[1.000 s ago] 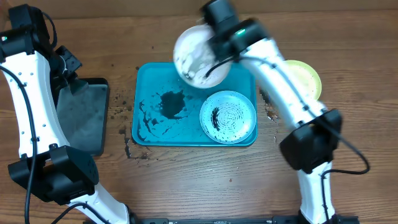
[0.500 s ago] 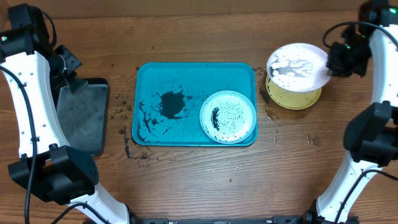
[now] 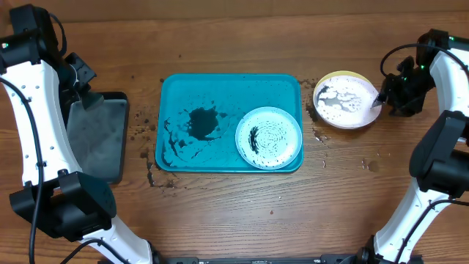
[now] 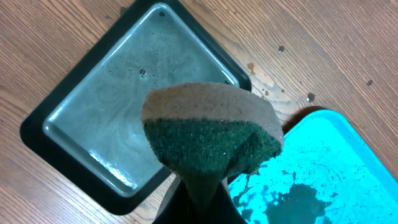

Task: Clean dirty plates on tray and stack at the side
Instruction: 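Release the white plate and move the right gripper to the second white plate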

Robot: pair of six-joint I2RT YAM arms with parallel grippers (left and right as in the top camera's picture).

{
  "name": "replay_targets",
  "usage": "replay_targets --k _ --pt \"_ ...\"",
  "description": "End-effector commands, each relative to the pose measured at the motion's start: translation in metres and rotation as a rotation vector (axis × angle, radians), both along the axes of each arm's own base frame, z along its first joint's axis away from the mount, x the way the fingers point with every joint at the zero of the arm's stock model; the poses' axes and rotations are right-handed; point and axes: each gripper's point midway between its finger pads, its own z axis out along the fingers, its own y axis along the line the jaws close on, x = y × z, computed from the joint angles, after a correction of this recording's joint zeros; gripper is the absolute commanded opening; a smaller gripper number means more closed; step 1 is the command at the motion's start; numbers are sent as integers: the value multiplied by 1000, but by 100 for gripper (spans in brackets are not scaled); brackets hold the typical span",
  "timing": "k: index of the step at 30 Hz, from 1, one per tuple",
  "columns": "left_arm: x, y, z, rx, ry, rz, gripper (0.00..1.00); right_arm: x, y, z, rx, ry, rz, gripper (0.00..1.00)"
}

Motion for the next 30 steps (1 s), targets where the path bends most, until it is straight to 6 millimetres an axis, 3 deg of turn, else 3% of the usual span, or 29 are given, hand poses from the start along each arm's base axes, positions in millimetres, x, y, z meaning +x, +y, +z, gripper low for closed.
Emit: replay_targets --k 1,5,8,12,20,25,30 --pt "2 -2 1 0 -4 -24 4 8 24 30 115 -84 -3 56" --pt "3 -5 1 -17 -11 -31 4 16 65 52 297 -159 84 55" --pt "4 -8 1 -30 -15 -35 4 16 91 54 306 -166 173 55" --pt "4 -8 1 -31 -15 -35 4 10 132 47 246 -130 307 45" --pt "4 -8 1 -30 -15 -36 4 -2 201 22 11 -92 553 46" --pt "4 -8 1 -30 -15 -36 4 3 228 2 -77 -149 642 43" --pt "4 -8 0 -31 -14 -36 4 14 240 -9 -173 -225 748 40"
